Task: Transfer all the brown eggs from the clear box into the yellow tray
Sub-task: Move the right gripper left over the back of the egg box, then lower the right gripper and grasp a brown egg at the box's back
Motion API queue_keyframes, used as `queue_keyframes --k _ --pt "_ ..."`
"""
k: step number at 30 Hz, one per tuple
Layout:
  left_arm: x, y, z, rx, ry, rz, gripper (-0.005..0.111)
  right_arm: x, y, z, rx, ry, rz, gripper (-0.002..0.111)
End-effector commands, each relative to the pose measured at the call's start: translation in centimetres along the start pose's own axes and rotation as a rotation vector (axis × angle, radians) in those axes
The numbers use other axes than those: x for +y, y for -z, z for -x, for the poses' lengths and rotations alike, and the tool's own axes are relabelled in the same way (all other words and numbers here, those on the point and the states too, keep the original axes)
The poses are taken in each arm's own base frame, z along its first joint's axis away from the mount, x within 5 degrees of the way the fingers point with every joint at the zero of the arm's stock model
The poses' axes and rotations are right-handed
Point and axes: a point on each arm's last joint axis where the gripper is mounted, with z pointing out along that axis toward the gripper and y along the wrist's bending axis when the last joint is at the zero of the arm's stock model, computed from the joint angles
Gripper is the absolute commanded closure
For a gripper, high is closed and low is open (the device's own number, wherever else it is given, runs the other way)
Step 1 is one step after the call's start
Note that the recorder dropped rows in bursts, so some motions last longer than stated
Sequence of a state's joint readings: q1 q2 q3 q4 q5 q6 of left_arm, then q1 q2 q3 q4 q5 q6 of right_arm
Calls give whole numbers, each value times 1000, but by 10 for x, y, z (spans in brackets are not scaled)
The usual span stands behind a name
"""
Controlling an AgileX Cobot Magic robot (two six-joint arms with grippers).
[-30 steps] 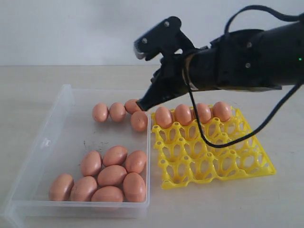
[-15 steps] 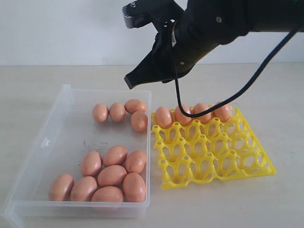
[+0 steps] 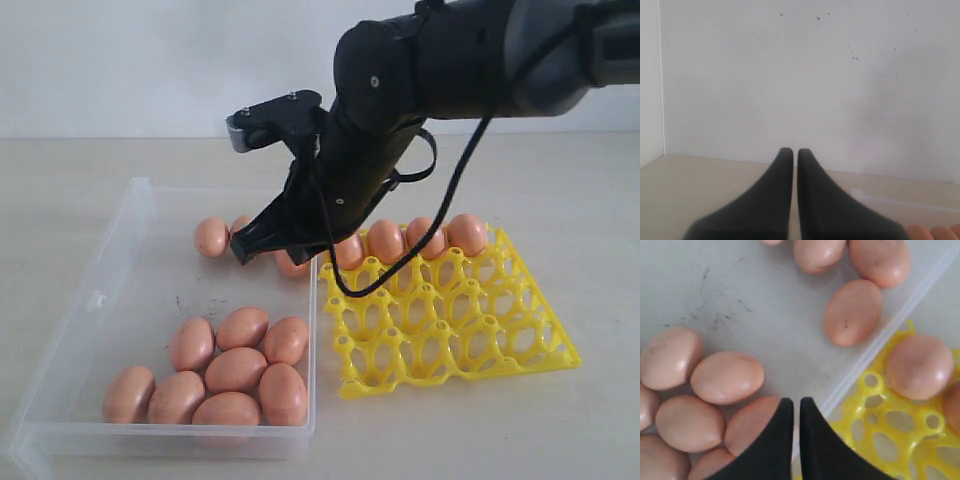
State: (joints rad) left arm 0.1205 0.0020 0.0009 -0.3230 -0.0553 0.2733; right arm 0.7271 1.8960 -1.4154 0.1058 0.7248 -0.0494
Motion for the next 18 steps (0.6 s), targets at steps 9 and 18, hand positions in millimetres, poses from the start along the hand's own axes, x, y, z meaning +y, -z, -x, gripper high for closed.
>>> queue_keyframes --k 9,18 --pt "0 0 0 0 -9 -3 103 3 -32 28 -20 11 47 108" --pt "0 0 0 0 -9 -3 103 -6 -38 43 -1 -42 38 108"
